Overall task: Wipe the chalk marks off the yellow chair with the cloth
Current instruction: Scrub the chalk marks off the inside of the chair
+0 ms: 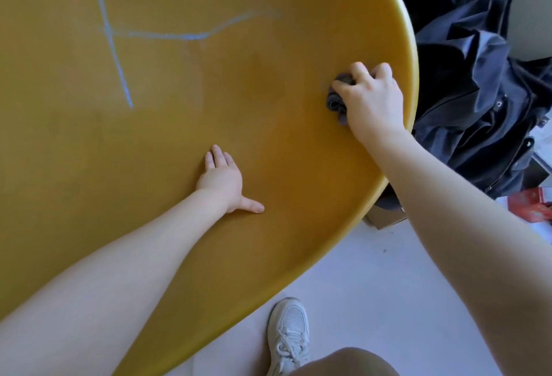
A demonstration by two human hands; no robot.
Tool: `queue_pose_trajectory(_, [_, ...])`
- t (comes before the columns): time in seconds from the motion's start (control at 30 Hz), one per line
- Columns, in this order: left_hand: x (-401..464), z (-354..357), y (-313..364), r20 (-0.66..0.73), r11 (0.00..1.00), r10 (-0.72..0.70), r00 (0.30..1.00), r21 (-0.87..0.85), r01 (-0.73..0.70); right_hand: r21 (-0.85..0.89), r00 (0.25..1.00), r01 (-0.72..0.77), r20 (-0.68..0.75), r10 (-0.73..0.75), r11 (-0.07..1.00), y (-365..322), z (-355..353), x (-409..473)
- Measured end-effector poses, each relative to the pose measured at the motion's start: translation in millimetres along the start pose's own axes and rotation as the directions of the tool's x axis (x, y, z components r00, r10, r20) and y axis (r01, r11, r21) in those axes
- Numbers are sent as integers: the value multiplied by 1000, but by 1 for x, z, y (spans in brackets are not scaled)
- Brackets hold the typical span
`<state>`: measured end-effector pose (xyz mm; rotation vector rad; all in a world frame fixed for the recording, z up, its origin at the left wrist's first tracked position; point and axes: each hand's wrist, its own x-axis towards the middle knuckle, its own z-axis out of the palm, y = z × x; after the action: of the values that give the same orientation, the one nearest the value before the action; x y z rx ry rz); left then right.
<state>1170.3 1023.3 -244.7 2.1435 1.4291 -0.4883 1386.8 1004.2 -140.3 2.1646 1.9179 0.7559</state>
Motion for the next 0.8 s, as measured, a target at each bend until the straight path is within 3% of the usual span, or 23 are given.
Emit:
queue_pose_trajectory(0.13, [-1, 0, -2, -10, 1000, 8, 1000, -13, -9, 199, 999, -50, -10, 53, 979, -19, 5, -20])
queue_pose_trajectory(0.23, [-4, 1, -2, -26, 1000, 7, 1000, -8, -7, 389, 970, -74, 241, -23, 918, -40, 7, -61])
queue_pose_trajectory(0.4, [-5, 0, -2, -41, 1000, 12, 999, 2, -12, 419, 942, 31, 292, -167, 908, -67, 1, -98])
queue_pose_trajectory(0.47, [-5, 1, -3, -46, 1000, 15, 999, 4, -15, 393, 947, 78, 258, -192, 916, -56, 1, -90])
queue_pose_trajectory(0.67, [1, 1, -2, -12, 1000, 3, 1000, 0, -3, 177, 999, 15, 25, -20, 984, -20, 3, -36])
queue_pose_trajectory(0.8, [6, 1, 0, -5, 1000, 1, 1000, -24, -1, 284, 985, -159, -14, 170, 946, -24, 12, -7])
